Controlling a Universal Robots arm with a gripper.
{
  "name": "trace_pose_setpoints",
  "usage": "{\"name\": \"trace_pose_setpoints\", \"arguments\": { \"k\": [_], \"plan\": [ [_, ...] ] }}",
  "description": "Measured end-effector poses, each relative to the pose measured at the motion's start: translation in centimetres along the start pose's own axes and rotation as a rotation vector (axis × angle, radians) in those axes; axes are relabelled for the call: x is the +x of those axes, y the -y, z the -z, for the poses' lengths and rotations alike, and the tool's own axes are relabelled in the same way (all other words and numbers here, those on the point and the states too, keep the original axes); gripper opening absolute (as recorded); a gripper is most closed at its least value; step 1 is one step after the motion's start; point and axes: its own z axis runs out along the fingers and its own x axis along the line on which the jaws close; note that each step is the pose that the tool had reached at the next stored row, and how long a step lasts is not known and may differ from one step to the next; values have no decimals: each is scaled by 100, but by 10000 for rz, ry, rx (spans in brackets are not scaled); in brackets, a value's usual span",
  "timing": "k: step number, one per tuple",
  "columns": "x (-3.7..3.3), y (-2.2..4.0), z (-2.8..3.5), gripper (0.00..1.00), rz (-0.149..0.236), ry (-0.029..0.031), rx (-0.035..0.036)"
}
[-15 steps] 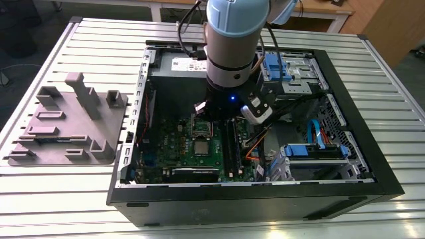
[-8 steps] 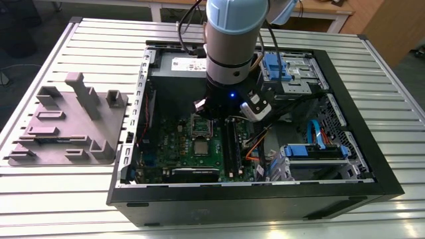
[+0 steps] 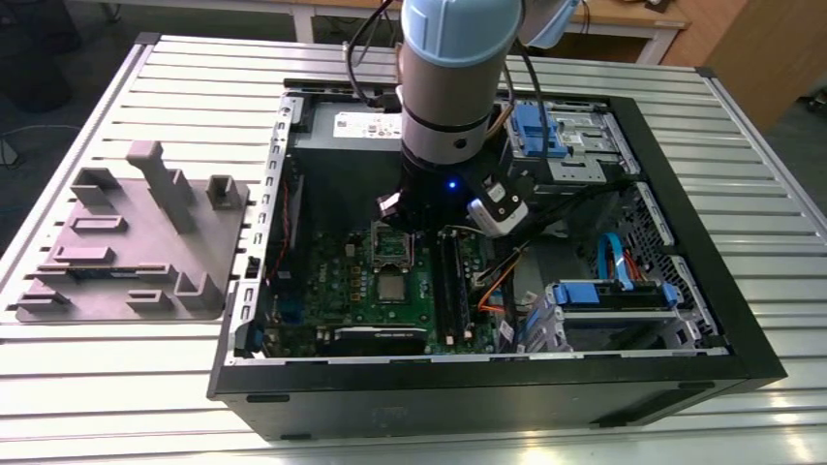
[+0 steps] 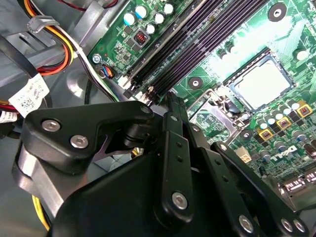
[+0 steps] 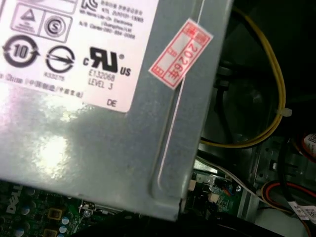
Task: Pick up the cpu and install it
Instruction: 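Close the cpu cover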
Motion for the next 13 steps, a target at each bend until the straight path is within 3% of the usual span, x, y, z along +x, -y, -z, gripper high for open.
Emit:
{"name": "trace_pose_setpoints", "arguments": {
  "k": [7,13],
  "plan": [
    [-53,-9,-4,10,10,-1,-3],
    [-58,-13,-4,10,9,0,-3]
  ]
}}
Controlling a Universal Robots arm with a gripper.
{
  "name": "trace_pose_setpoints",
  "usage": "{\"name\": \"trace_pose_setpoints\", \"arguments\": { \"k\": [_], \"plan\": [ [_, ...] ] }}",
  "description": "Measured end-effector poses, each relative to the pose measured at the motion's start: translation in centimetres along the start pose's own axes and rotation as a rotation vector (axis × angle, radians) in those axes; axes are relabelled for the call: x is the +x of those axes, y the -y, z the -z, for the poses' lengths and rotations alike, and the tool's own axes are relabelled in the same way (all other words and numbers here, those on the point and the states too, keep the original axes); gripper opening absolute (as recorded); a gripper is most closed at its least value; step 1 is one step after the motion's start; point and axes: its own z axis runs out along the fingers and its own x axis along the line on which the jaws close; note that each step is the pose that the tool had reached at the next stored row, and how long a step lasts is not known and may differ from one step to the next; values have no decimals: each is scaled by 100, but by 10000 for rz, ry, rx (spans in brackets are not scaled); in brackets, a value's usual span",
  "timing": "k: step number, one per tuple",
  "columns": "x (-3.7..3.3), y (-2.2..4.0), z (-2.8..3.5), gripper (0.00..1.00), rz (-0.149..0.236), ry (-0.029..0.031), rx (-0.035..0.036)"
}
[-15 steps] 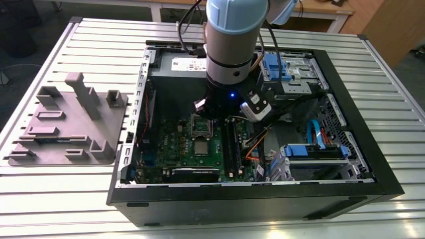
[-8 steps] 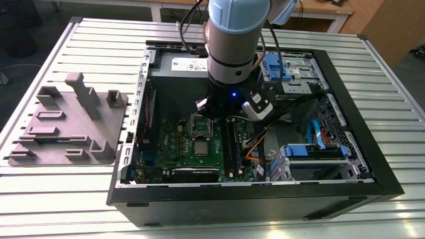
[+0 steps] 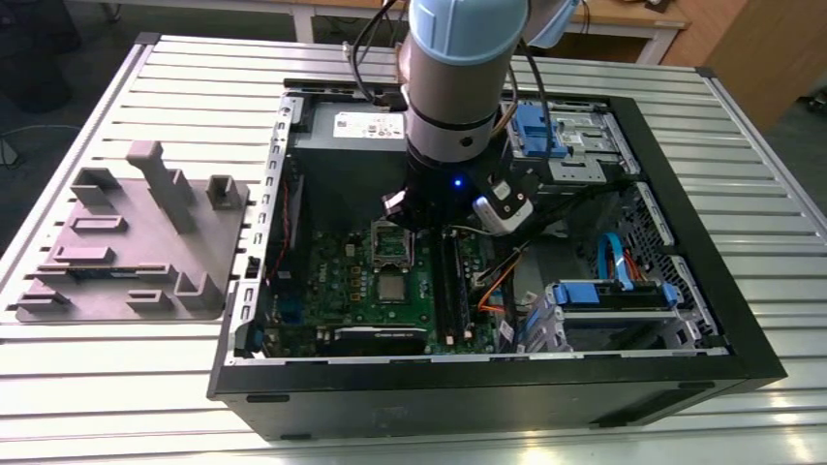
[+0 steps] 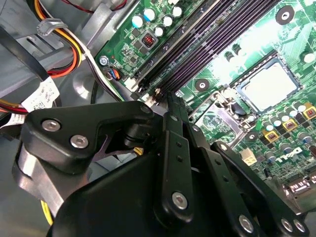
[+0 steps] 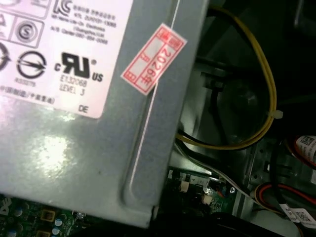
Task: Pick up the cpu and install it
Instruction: 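Close the cpu cover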
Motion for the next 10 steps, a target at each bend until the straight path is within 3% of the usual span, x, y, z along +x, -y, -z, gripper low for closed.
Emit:
{"name": "trace_pose_setpoints", "arguments": {
  "k": [7,10],
  "plan": [
    [-16,-28,-2,10,168,-4,-31],
    [-26,-68,-6,10,249,-6,-38]
  ]
}}
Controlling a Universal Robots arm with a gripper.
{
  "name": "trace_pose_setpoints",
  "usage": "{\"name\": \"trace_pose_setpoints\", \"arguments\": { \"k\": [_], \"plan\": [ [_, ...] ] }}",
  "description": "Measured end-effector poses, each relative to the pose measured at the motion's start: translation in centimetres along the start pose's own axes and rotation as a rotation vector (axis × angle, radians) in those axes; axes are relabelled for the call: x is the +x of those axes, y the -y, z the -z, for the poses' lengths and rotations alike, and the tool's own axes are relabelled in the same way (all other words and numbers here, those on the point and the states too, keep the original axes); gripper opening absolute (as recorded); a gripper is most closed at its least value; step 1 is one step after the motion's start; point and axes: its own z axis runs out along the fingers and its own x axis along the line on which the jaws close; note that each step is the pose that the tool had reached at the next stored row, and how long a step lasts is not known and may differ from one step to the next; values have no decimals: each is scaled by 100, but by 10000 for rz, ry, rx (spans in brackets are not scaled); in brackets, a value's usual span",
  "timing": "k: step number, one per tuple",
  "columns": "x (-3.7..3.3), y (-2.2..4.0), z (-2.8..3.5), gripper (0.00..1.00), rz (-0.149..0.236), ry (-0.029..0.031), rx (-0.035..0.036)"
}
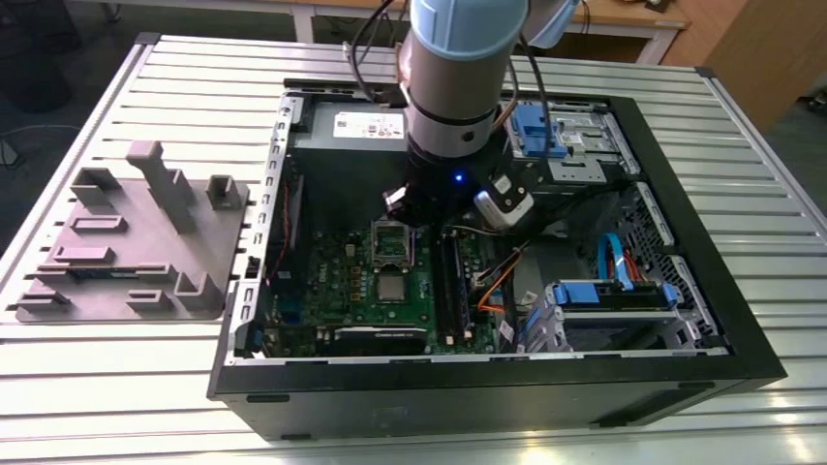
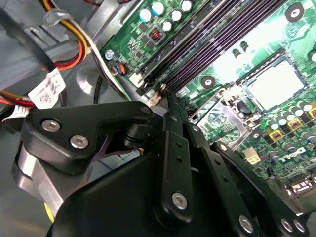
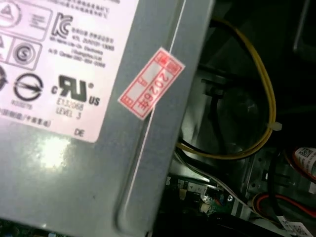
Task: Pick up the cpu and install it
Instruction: 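Close the cpu cover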
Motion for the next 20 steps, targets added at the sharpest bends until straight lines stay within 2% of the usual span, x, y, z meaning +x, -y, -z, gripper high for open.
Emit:
{"name": "trace_pose_setpoints", "arguments": {
  "k": [3,8,16,20],
  "plan": [
    [-3,-54,-4,10,17,2,1],
    [27,-64,-3,10,67,11,0],
    [29,-63,-26,10,1366,-64,-83],
    [25,-79,-51,10,1573,-75,-94]
  ]
}}
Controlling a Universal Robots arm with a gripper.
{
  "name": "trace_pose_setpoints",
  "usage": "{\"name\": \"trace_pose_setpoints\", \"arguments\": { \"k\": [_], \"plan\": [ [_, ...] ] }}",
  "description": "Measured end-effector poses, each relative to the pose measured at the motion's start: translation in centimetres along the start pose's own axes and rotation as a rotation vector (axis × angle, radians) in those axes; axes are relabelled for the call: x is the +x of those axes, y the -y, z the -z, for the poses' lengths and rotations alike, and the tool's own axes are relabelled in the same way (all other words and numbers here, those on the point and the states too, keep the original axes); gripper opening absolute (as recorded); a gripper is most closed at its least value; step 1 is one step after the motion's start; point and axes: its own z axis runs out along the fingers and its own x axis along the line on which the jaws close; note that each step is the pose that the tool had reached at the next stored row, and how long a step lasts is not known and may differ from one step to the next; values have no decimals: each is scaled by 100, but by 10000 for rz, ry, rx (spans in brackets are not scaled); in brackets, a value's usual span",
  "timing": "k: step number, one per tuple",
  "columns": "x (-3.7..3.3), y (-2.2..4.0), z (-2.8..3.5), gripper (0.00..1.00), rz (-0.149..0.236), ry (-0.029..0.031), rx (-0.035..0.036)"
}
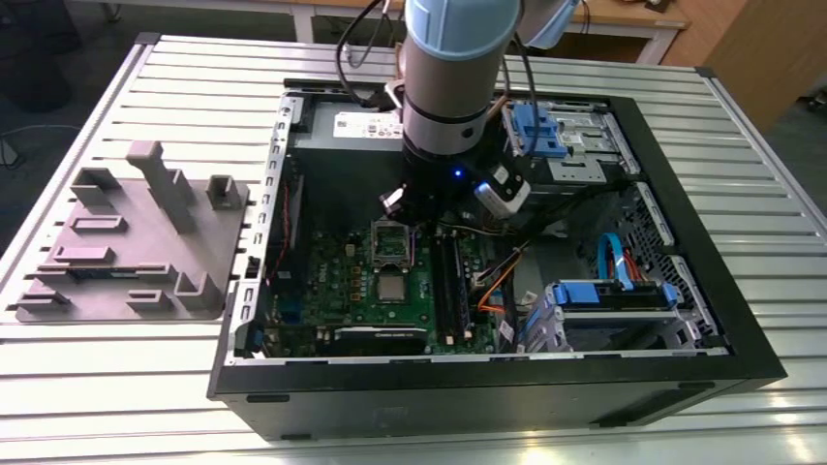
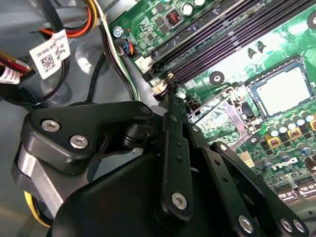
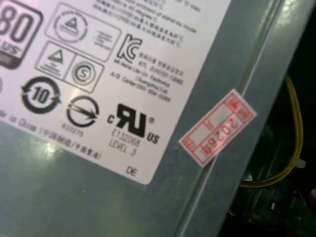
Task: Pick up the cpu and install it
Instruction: 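Close the cpu cover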
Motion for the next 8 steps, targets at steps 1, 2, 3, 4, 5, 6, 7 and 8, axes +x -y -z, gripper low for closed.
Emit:
{"name": "trace_pose_setpoints", "arguments": {
  "k": [1,2,3,4,5,6,7,8],
  "plan": [
    [-1,-2,-2,10,14,4,-4],
    [-1,-4,-4,10,26,5,-4],
    [0,-6,-7,10,39,5,-4],
    [5,-7,-10,10,52,3,-3],
    [13,-11,-14,10,68,3,-4],
    [22,-15,-16,10,81,3,-6],
    [29,-19,-16,10,95,2,-6],
    [33,-21,-16,10,112,0,-4]
  ]
}}
